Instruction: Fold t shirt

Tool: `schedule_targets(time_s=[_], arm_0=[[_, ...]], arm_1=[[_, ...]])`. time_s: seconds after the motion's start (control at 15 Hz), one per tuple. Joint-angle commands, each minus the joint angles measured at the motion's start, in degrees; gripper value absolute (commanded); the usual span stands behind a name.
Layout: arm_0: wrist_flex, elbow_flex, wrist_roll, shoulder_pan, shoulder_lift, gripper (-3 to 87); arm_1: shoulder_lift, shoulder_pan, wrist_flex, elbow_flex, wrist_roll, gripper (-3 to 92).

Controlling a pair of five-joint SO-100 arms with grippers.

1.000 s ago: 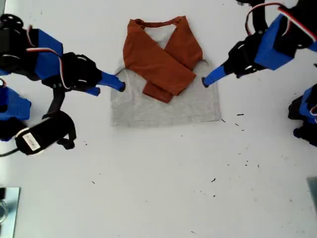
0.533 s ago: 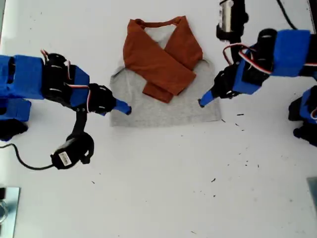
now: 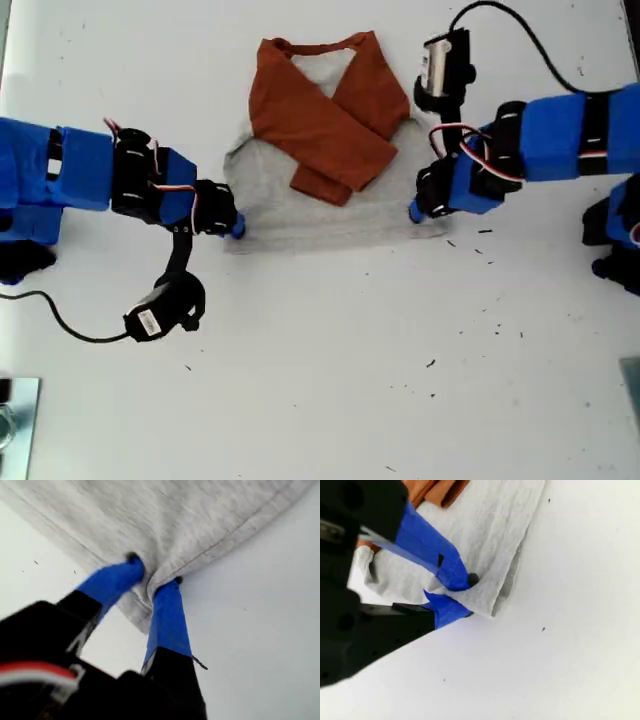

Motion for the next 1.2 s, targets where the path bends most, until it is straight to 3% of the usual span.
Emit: schedule_targets(time_s=[0.0, 0.2, 0.33, 0.47, 0.6, 0.73, 0.87, 0.93, 1.0, 1.07, 1.13], arm_0=[[-0.18, -1.93, 1.58, 1.76, 2.90, -0.3], [2.64, -4.57, -0.44, 10.63, 10.20, -0.3], [2.55, -5.27, -4.75, 19.07, 12.92, -0.3], [2.11, -7.38, -9.40, 26.89, 12.74, -0.3], [2.11, -8.88, -9.32, 28.56, 14.41, -0.3], [2.72, -6.59, -1.85, 21.45, 22.76, -0.3], [4.04, -1.05, 8.09, 5.36, 30.94, -0.3], [3.16, 3.16, 12.39, -5.19, 33.57, 0.4], [0.44, 8.26, 14.85, -17.14, 34.89, 17.7], [-2.37, 12.83, 15.64, -26.28, 37.97, 29.7], [-5.10, 20.48, 10.99, -33.13, 44.56, 31.6]], arm_1=[[2.90, -2.90, 3.08, -1.49, -0.62, 3.2], [22.15, -12.22, 10.90, -1.76, 2.37, 3.2], [33.84, -21.53, 13.54, 0.97, 8.88, 3.1], [36.65, -29.71, 13.62, 0.70, 14.24, 3.1], [35.51, -29.36, 9.58, -1.85, 10.63, 3.1], [36.91, -20.57, 8.53, -4.13, 3.16, 3.1], [41.22, -4.83, 3.96, 0.88, -1.85, 3.2], [44.56, 5.27, -2.64, 8.70, -2.11, 3.5], [48.25, 14.59, -13.97, 18.46, -2.64, 22.3], [52.38, 23.20, -22.15, 26.02, -0.97, 28.5], [59.24, 29.00, -23.38, 31.64, 1.58, 28.5]])
